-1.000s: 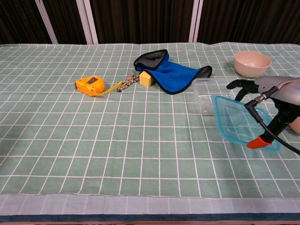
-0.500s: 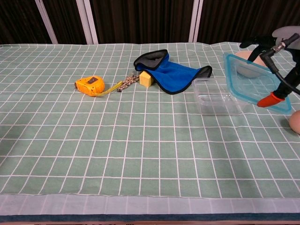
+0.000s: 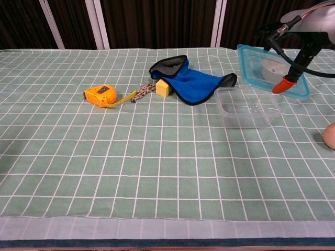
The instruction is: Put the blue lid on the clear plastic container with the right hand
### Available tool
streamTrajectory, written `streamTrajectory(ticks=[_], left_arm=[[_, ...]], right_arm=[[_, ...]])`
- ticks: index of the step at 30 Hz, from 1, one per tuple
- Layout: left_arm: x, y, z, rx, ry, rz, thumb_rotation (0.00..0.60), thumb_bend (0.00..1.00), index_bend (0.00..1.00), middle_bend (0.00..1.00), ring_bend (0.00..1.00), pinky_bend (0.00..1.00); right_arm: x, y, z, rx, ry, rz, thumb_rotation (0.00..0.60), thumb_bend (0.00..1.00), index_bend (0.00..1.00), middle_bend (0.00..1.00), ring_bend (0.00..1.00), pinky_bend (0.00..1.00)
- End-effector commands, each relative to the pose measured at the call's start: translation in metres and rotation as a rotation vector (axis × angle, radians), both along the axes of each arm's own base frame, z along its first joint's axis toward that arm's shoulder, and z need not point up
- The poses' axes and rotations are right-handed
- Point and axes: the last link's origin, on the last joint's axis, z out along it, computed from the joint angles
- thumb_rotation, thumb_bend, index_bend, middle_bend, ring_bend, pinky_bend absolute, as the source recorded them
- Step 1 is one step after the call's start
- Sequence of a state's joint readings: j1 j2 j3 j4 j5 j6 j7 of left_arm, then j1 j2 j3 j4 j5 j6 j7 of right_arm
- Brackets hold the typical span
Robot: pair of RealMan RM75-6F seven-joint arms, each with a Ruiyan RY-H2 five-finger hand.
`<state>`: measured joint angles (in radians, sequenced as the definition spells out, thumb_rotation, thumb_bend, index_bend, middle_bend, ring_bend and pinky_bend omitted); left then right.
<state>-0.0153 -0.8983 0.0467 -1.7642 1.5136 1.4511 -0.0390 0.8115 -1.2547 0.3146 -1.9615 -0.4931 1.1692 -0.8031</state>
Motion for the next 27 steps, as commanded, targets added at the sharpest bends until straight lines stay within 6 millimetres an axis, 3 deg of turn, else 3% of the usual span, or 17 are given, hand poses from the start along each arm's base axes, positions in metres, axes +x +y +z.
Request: streamTrajectory(ticks=[1,10,27], left_arm=[[-0.001,0.001,0.000,0.004,0.002,0.008,0.600,0.52,0.15,0.00,0.00,0.00],[-0.004,0.002,0.001,0.016,0.002,0.035,0.600,0.52,0.15,0.00,0.00,0.00],[-0.005,0.003,0.001,0.020,0.003,0.048,0.600,0.52,0.15,0.00,0.00,0.00]], right_arm=[[0.003,-0.015,-0.005,0.013,0.014,0.001,0.600,0.14,0.06,0.37,0.07,0.00],[-0.001,-0.040,-0.016,0.027,0.093,0.026,0.600,0.14,0.06,0.37,0.07,0.00],[-0.010,-0.045,-0.040,0.078,0.138,0.083,0.600,0.14,0.06,0.37,0.07,0.00]])
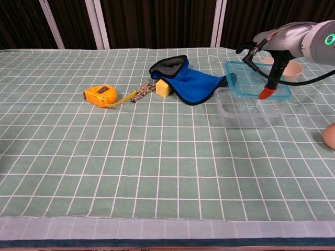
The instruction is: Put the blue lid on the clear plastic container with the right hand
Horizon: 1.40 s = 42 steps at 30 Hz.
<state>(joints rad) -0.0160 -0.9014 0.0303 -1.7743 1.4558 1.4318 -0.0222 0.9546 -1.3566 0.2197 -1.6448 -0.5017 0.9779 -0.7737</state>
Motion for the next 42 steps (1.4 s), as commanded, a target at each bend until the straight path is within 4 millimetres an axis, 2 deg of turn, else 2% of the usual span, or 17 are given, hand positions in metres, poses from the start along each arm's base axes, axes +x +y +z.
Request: streamTrajectory(ticks=[1,19,42], left_arm=[[0.000,0.000,0.000,-0.001,0.001,0.002,0.600,0.52,0.15,0.00,0.00,0.00],[-0.001,0.000,-0.001,0.002,0.002,0.008,0.600,0.52,0.15,0.00,0.00,0.00],[-0.002,0.000,-0.001,0.000,0.001,0.014,0.600,0.52,0.15,0.00,0.00,0.00]], right_arm=[[-0.001,0.002,-0.003,0.012,0.005,0.012,0.600,0.14,0.06,0.37,0.07,0.00],[0.002,0.001,-0.025,0.057,0.010,0.011,0.600,0.14,0.06,0.37,0.07,0.00],[0.001,-0.001,-0.037,0.053,0.033,-0.009,0.600,0.14,0.07,0.37,0.07,0.00]])
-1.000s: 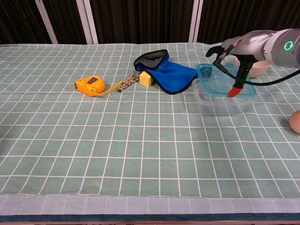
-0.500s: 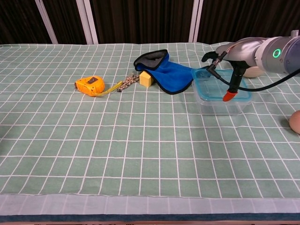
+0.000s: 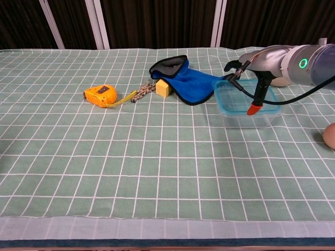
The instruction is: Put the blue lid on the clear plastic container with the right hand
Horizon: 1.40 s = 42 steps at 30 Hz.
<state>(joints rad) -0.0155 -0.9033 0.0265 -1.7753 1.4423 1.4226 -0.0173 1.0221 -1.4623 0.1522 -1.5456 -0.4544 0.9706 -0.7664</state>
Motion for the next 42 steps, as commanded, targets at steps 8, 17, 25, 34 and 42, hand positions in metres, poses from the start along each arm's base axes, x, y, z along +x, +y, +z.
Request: streamTrajectory(ticks=[8,17,25,34,42], left_arm=[[-0.0001,0.0002,0.0001,0.000,-0.001,0.003,0.600,0.52,0.15,0.00,0.00,0.00],[-0.0001,0.0001,-0.0001,-0.001,0.000,0.003,0.600,0.52,0.15,0.00,0.00,0.00],[-0.0003,0.0001,0.0000,-0.001,-0.001,0.005,0.600,0.52,0.15,0.00,0.00,0.00],[-0.0006,0.0000,0.0000,-0.002,-0.002,0.007,0.600,0.52,0.15,0.00,0.00,0.00],[-0.0006,-0.0001,0.0000,-0.002,-0.002,0.007,0.600,0.52,0.15,0.00,0.00,0.00]], right_arm=[[-0.0007,-0.0011,-0.0017,-0.006,0.003,-0.005,0.600,0.14,0.07,0.37,0.07,0.00],[-0.0014,-0.0011,-0.0013,-0.006,0.005,-0.010,0.600,0.14,0.07,0.37,0.07,0.00],[-0.0020,-0.0013,-0.0040,-0.005,0.011,-0.012,0.600,0.14,0.07,0.37,0.07,0.00],[-0.0024,-0.0008,-0.0066,-0.003,0.024,-0.014,0.600,0.14,0.07,0.37,0.06,0.00],[-0.0020,-0.0007,-0.0070,-0.005,0.033,-0.018,0.600,0.14,0.07,0.28,0.02,0.00]])
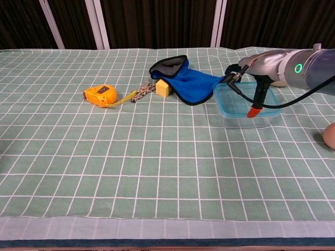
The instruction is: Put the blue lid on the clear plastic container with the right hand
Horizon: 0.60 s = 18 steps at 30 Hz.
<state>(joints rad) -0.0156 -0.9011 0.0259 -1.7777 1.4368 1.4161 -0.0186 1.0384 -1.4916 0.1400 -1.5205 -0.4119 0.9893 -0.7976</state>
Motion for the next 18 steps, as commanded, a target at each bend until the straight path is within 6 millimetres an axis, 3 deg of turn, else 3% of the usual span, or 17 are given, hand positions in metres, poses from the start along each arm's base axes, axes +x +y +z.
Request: streamTrajectory(ticks=[1,18], left_arm=[[0.0001,0.0001,0.0000,0.000,0.000,0.000,0.600,0.52,0.15,0.00,0.00,0.00],[-0.0001,-0.0001,-0.0002,-0.001,0.003,0.001,0.600,0.52,0.15,0.00,0.00,0.00]], right_arm=[[0.0004,-0.0001,0.0001,-0.001,0.003,0.002,0.600,0.14,0.07,0.28,0.02,0.00],[0.0052,-0.0002,0.0026,-0.001,0.011,-0.010,0.600,0.14,0.07,0.12,0.00,0.00]])
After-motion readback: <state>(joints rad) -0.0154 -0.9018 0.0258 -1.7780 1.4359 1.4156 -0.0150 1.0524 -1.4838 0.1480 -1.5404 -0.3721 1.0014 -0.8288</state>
